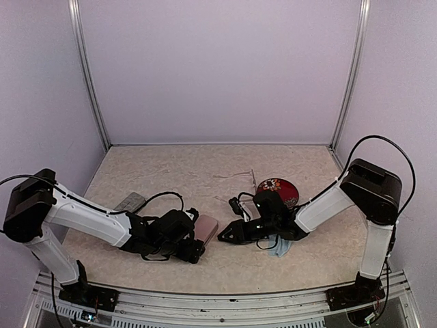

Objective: Organize the sunglasses
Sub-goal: Adjust the glasses cleaning cloth in the sunglasses case.

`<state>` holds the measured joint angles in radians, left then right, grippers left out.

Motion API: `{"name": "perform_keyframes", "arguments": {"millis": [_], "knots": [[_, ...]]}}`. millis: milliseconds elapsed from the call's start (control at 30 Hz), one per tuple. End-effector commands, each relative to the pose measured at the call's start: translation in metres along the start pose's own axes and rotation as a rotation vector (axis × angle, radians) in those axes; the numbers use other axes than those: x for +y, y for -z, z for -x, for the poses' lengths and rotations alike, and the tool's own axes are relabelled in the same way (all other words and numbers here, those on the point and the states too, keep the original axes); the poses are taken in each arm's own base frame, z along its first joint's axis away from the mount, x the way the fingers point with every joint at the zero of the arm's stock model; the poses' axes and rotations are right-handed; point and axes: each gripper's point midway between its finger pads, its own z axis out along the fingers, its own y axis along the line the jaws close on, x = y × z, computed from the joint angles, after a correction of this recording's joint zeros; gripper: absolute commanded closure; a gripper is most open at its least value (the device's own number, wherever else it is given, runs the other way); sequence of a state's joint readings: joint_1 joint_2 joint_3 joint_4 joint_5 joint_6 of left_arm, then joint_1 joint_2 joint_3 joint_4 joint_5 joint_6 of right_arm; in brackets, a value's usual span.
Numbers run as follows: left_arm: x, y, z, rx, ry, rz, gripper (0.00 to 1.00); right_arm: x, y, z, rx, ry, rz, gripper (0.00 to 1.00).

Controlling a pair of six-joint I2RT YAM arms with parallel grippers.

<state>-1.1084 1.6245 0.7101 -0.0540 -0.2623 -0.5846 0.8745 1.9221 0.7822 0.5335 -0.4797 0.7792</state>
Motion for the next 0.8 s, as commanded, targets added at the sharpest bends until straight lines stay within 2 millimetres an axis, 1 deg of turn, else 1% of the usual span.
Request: {"name": "perform_keyframes", "arguments": {"millis": [0, 67, 333, 433, 600, 767], "knots": [[-0.006, 0.003, -0.001, 0.009, -0.001, -0.024, 0.05, -0.011, 0.003, -0.011, 0.036, -0.016, -0.032, 0.59], [-0.006, 0.004, 0.0, 0.004, 0.002, -0.03, 0.02, -0.012, 0.003, -0.011, 0.036, -0.017, -0.035, 0.59], [-0.003, -0.002, -0.006, 0.023, -0.009, -0.018, 0.02, -0.015, 0.002, -0.01, 0.033, -0.018, -0.046, 0.59], [-0.004, 0.0, -0.003, 0.013, 0.001, -0.028, 0.08, -0.014, 0.0, -0.009, 0.035, -0.015, -0.046, 0.59], [-0.002, 0.003, 0.001, 0.003, 0.044, -0.073, 0.3, -0.014, -0.008, -0.006, 0.037, -0.016, -0.052, 0.59], [-0.002, 0.004, 0.002, 0.004, 0.061, -0.101, 0.39, -0.014, -0.024, -0.007, 0.046, -0.02, -0.058, 0.6]]}}
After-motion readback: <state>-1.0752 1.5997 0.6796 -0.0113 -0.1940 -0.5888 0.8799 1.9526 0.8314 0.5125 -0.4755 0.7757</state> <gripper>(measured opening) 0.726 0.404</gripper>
